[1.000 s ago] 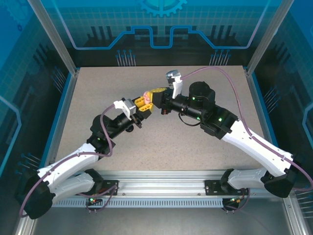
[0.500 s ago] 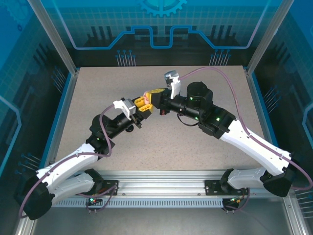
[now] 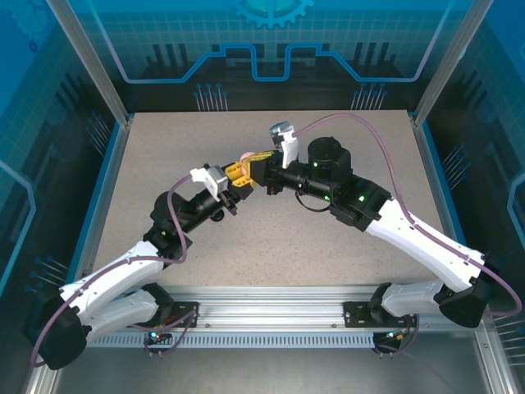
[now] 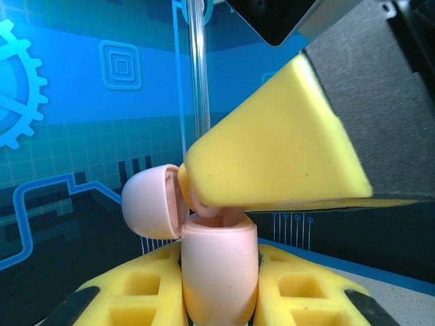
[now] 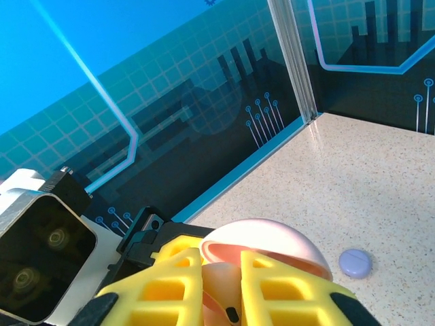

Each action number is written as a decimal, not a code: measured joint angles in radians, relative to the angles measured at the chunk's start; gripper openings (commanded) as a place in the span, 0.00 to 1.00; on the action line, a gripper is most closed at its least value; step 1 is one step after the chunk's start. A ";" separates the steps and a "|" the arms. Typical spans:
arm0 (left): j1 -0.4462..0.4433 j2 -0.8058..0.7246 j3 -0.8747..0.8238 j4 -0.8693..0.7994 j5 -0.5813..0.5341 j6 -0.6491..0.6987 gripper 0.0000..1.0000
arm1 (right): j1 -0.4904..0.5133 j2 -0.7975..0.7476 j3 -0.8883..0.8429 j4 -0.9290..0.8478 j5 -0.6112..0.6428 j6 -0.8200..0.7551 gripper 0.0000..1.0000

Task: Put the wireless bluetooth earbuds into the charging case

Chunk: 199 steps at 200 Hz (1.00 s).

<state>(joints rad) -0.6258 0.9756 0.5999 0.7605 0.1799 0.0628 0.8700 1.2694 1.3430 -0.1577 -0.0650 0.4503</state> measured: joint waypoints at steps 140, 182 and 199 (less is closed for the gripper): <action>-0.004 -0.002 -0.002 0.007 -0.002 -0.003 0.00 | -0.287 -0.084 0.127 -0.249 0.116 0.099 0.64; -0.004 -0.026 -0.009 0.007 -0.012 -0.003 0.00 | -0.429 0.145 0.063 -0.378 0.118 0.146 0.61; -0.004 -0.032 -0.009 0.004 -0.013 -0.003 0.00 | -0.444 0.293 0.065 -0.421 0.126 0.144 0.58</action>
<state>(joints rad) -0.6296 0.9440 0.5911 0.7643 0.1673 0.0597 0.4263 1.5620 1.4082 -0.5789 0.0608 0.5945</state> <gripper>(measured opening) 0.221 0.593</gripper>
